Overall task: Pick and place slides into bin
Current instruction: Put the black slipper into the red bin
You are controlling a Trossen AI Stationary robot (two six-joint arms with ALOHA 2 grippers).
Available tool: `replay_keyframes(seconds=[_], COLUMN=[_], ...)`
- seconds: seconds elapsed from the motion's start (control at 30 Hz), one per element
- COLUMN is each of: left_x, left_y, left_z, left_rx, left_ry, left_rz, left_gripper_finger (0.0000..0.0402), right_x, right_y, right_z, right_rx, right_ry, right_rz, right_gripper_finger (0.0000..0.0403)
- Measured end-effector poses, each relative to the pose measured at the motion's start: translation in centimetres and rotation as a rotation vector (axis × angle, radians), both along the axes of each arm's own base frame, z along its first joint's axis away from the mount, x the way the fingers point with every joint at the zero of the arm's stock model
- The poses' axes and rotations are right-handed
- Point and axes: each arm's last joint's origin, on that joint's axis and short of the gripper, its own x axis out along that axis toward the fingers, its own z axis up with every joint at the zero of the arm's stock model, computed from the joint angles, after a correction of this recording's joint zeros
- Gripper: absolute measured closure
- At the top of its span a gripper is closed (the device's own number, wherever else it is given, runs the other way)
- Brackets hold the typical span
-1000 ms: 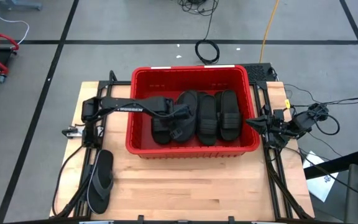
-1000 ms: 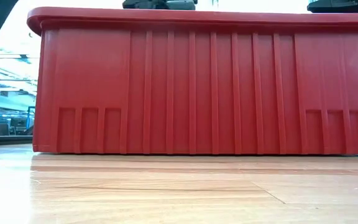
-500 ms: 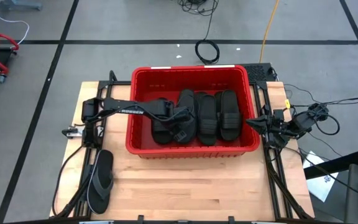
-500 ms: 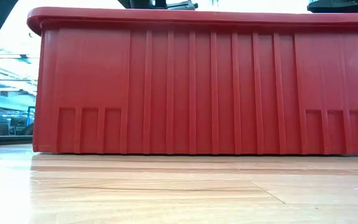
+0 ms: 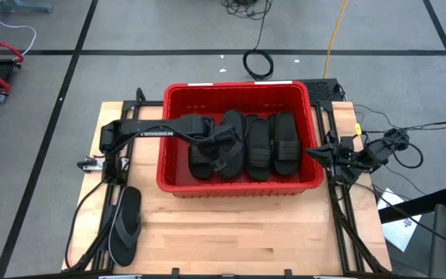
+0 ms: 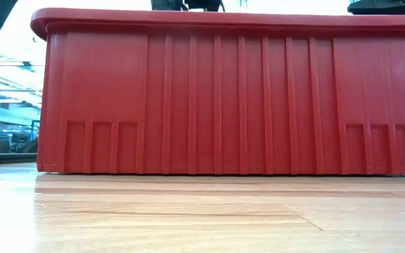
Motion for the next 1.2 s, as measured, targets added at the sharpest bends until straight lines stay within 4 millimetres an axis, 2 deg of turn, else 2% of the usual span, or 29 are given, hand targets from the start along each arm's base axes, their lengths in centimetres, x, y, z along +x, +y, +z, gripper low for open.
replay_keyframes(seconds=[0.17,0.2,0.27,0.4,0.6,0.7,0.9,0.97,1.03,1.1,1.2], left_x=[-2.2,-2.5,-3.7,-8.7,-15.3,-17.8,-19.9,-19.5,-18.6,-17.5,-16.5], left_y=[-0.9,-1.3,-2.3,-3.8,-6.0,-8.4,-13.2,-14.4,-15.5,-16.7,-18.5], left_z=[4.4,5.2,7.5,12.6,17.3,18.7,21.1,20.9,19.5,17.0,11.7], left_rx=[0.063,0.082,0.068,0.04,-0.023,-0.048,0.084,0.101,0.082,-0.012,-0.138], left_ry=[0.155,0.154,0.043,-0.111,-0.329,-0.417,-0.698,-0.752,-0.734,-0.669,-0.504], left_rz=[-0.057,-0.069,-0.096,-0.039,0.041,-0.109,-0.467,-0.524,-0.547,-0.557,-0.568], left_gripper_finger=[0.0401,0.0401,0.0401,0.0401,0.0401,0.0401,0.0401,0.0401,0.0401,0.0401,0.0401], right_x=[0.0,0.0,0.0,0.0,0.0,0.0,0.0,0.0,0.0,0.0,0.0], right_y=[0.0,0.0,0.0,0.0,0.0,0.0,0.0,0.0,0.0,0.0,0.0], right_z=[0.0,0.0,0.0,0.0,0.0,0.0,-0.1,0.0,0.0,0.0,0.0], right_rx=[0.001,0.001,0.001,-0.001,-0.004,-0.007,-0.013,-0.012,-0.012,-0.011,-0.011], right_ry=[-0.001,-0.001,-0.001,0.001,0.007,0.01,0.012,0.011,0.01,0.008,0.008], right_rz=[0.0,0.0,0.0,-0.001,-0.003,-0.003,-0.004,-0.003,-0.004,-0.004,-0.005], right_gripper_finger=[0.0403,0.0403,0.0403,0.0403,0.0403,0.0403,0.0403,0.0403,0.0403,0.0403,0.0403])
